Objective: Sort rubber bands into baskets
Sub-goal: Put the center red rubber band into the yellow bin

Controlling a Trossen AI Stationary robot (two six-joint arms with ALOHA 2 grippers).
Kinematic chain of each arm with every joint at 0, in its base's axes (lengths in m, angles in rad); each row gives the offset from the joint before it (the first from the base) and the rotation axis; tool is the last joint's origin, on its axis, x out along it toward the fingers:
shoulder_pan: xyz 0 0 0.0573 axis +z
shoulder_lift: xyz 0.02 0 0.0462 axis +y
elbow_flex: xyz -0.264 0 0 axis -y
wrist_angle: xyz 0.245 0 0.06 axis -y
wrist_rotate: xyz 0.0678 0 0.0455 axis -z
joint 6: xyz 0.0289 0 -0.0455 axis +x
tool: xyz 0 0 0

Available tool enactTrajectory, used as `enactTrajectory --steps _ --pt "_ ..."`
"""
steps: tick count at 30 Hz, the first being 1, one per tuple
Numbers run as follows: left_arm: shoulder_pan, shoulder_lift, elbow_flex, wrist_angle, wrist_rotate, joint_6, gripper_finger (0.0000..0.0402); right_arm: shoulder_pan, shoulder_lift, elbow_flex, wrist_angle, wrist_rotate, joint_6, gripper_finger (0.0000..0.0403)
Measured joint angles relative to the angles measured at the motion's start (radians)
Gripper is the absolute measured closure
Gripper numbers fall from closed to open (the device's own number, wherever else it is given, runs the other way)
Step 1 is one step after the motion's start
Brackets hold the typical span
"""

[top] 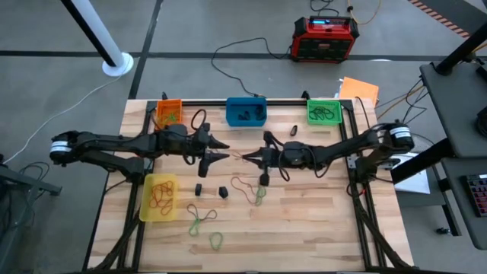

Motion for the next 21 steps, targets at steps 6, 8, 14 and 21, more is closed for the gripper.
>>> enactTrajectory --steps 6,8,14,21 --pt "0.0 0.004 -0.001 0.001 -0.005 0.0 0.0264 -0.003 0.075 0.056 0.106 -0.001 -0.054 0.0394" --pt "0.0 0.004 -0.004 0.001 -0.006 0.0 0.0264 -0.003 0.088 0.085 0.106 -0.021 -0.073 0.0394" --pt "-0.002 0.017 -0.009 0.002 -0.001 0.0 0.0264 -0.003 0.113 0.168 0.084 -0.056 -0.107 0.0394" --pt "-0.007 0.025 -0.008 0.024 0.082 0.004 0.0253 -0.005 0.122 0.214 0.053 -0.078 -0.139 0.0394"
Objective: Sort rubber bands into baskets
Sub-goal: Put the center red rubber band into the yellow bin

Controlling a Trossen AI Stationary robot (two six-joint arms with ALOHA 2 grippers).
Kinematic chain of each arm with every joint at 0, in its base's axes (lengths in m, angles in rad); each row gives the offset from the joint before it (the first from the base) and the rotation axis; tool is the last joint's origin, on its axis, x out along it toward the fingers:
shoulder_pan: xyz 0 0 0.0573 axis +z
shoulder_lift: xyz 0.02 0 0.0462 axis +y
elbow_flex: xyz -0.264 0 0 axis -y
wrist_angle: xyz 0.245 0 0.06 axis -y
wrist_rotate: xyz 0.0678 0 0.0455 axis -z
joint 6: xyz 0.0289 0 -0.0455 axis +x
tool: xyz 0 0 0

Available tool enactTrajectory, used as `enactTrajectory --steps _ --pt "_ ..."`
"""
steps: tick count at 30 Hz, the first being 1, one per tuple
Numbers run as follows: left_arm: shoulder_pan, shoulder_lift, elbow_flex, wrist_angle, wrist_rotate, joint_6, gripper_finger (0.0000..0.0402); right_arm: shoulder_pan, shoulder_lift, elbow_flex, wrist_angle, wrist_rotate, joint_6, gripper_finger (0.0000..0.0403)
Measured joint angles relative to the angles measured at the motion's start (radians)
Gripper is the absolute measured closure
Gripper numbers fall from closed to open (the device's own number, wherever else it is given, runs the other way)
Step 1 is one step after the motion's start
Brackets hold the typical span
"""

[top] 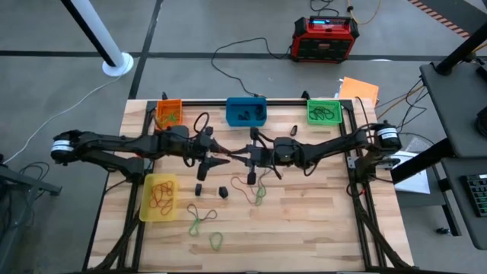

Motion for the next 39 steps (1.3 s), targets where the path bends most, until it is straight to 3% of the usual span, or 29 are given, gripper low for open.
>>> enactTrajectory --steps 12,16,21,23,30,39 --pt "-0.002 0.087 0.002 0.092 0.022 0.014 0.0218 -0.002 0.021 0.018 -0.001 0.0 0.0 0.0394" --pt "-0.003 0.08 0.005 0.072 0.023 0.003 0.0254 -0.002 0.021 0.017 -0.001 0.007 0.0 0.0394" --pt "-0.003 0.058 0.005 0.063 0.023 -0.005 0.0366 -0.002 0.021 0.017 -0.009 0.008 0.0 0.0394" --pt "-0.003 0.053 0.005 0.051 0.023 -0.008 0.0391 -0.002 0.021 0.017 -0.021 0.008 0.0 0.0394" --pt "-0.003 0.032 0.005 0.017 0.012 -0.04 0.04 -0.002 0.021 0.017 -0.024 0.035 0.065 0.0384" --pt "-0.002 0.028 0.005 -0.019 -0.021 -0.085 0.0401 -0.028 0.019 0.039 -0.136 0.083 0.169 0.0303"
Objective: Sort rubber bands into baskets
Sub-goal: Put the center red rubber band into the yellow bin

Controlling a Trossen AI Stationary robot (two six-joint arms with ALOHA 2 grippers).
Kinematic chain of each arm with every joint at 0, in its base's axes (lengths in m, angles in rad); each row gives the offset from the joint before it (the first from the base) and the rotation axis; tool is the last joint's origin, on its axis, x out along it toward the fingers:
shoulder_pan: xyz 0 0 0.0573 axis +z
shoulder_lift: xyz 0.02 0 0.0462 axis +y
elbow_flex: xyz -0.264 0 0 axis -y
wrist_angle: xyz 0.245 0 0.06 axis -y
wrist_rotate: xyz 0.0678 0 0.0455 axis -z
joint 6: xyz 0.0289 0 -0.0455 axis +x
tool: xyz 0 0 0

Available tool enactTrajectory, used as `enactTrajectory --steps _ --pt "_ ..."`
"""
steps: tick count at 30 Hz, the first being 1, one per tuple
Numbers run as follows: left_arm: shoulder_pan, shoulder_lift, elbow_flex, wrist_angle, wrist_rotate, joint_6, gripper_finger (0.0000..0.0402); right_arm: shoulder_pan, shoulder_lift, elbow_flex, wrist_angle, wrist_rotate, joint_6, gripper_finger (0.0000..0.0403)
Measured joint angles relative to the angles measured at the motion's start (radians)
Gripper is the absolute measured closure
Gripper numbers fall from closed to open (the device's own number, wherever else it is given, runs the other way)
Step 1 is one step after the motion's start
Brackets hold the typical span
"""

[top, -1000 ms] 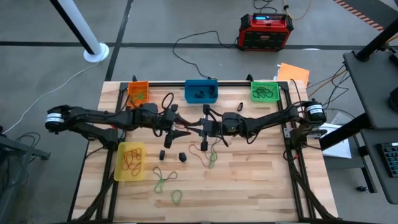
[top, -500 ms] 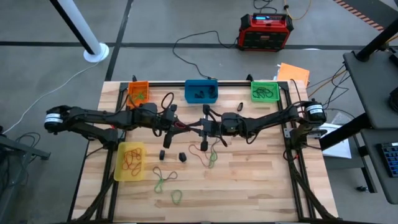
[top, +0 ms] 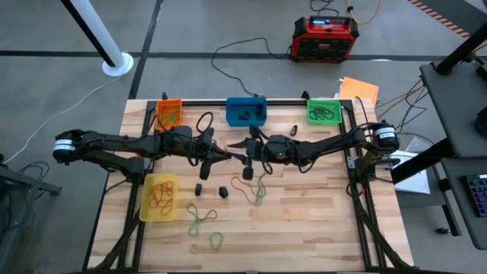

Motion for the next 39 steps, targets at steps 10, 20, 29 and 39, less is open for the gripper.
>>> enactTrajectory --steps 10,20,29,39 --pt "-0.021 -0.109 0.088 -0.515 -0.024 -0.146 0.0402 -0.017 -0.013 0.011 -0.15 0.023 0.016 0.0246" --pt "-0.153 -0.147 0.315 -1.288 -0.171 -0.449 0.0402 -0.027 -0.013 0.011 -0.211 0.083 0.016 0.0246" --pt "-0.312 -0.147 0.287 -1.589 0.024 -0.751 0.0402 -0.04 -0.013 0.011 -0.239 0.084 0.016 0.0243" --pt "-0.379 -0.14 0.115 -1.563 0.139 -0.855 0.0402 -0.046 -0.013 0.011 -0.284 0.084 0.016 0.025"
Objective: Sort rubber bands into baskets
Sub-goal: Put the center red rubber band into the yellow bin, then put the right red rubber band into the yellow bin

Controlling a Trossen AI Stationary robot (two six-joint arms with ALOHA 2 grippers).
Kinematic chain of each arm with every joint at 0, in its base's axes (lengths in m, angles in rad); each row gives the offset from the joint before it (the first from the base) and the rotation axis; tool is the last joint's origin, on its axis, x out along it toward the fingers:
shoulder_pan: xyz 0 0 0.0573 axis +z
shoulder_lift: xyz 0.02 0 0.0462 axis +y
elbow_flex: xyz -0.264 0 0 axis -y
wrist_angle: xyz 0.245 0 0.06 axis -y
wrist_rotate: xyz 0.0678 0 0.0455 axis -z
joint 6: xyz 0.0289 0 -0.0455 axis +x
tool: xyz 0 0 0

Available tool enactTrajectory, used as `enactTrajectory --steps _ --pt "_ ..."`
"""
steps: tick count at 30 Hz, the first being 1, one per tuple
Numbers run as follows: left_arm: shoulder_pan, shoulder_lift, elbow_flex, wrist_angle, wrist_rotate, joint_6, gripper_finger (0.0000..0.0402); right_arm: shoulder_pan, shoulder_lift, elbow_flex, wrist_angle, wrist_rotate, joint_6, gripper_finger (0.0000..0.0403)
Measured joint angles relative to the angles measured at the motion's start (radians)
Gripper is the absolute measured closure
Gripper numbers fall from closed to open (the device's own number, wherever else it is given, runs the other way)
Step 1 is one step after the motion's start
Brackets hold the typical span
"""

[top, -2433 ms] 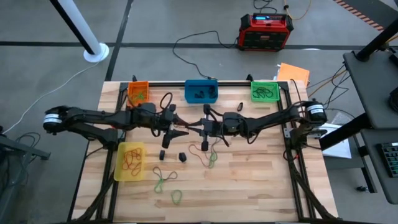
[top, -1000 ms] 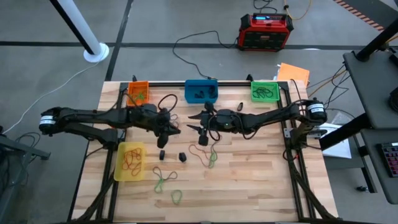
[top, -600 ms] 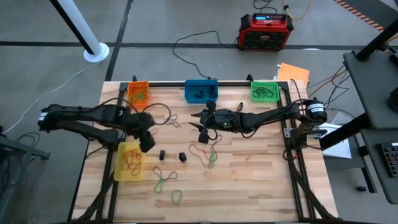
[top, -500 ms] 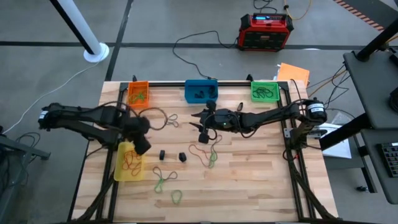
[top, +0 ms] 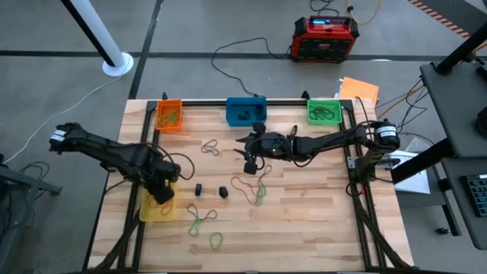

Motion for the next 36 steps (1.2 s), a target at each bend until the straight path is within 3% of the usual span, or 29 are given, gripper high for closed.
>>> enactTrajectory --steps 6,17,24,28,32,36 --pt "0.0 0.008 0.047 0.022 -0.093 -0.007 0.0396 -0.001 0.0 0.0 -0.005 0.0 0.005 0.0244" --pt "0.0 0.007 0.063 0.008 -0.112 -0.016 0.0343 -0.001 0.0 0.0 -0.03 0.0 0.013 0.0243" --pt "0.0 0.007 0.101 0.035 -0.228 0.018 0.0334 -0.001 0.0 0.0 -0.134 0.0 0.025 0.0241" --pt "0.0 0.007 0.151 0.119 -0.389 0.145 0.0336 -0.003 -0.001 0.011 -0.276 -0.001 0.054 0.0243" --pt "0.0 0.007 0.172 0.316 -0.546 0.378 0.0336 -0.013 -0.005 0.066 -0.5 -0.001 0.147 0.0241" --pt "0.001 0.019 0.171 0.494 -0.594 0.649 0.0336 -0.044 -0.005 0.121 -0.777 -0.001 0.281 0.0244"
